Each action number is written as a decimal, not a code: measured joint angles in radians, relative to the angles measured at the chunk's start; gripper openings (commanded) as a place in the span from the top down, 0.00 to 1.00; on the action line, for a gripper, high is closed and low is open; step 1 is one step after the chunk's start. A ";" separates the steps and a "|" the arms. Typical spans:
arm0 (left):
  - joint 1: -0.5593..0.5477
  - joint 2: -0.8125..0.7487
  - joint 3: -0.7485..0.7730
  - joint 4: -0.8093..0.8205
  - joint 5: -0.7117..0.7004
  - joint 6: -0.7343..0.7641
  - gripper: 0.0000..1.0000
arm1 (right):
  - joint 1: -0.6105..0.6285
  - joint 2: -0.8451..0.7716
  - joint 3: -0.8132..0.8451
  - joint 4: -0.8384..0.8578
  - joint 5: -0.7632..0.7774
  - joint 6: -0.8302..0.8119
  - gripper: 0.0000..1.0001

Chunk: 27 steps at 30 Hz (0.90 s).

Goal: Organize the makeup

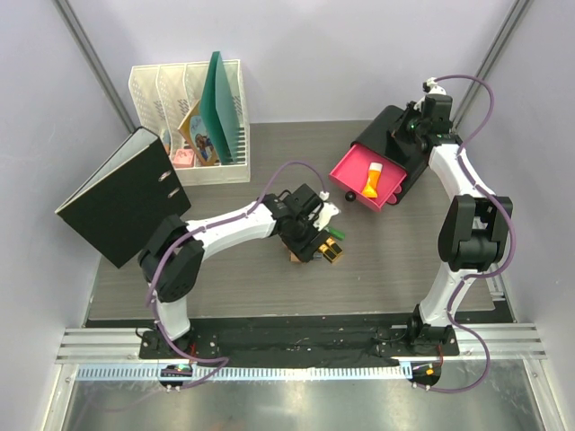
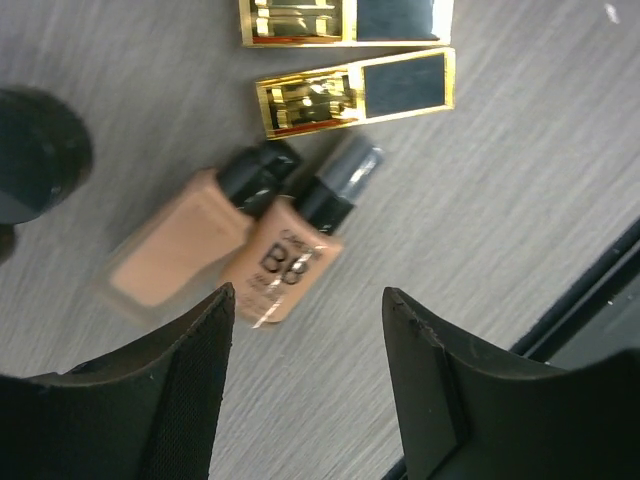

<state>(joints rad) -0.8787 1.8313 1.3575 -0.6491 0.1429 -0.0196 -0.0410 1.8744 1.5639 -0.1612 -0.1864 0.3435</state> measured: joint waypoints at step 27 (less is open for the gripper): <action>-0.075 0.138 0.029 -0.048 0.034 0.079 1.00 | 0.000 0.000 0.000 0.001 -0.001 0.000 0.99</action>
<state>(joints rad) -0.9539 1.9697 1.3865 -0.6971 0.1768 0.0593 -0.0410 1.8744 1.5639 -0.1604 -0.1871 0.3435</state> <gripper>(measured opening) 0.388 0.015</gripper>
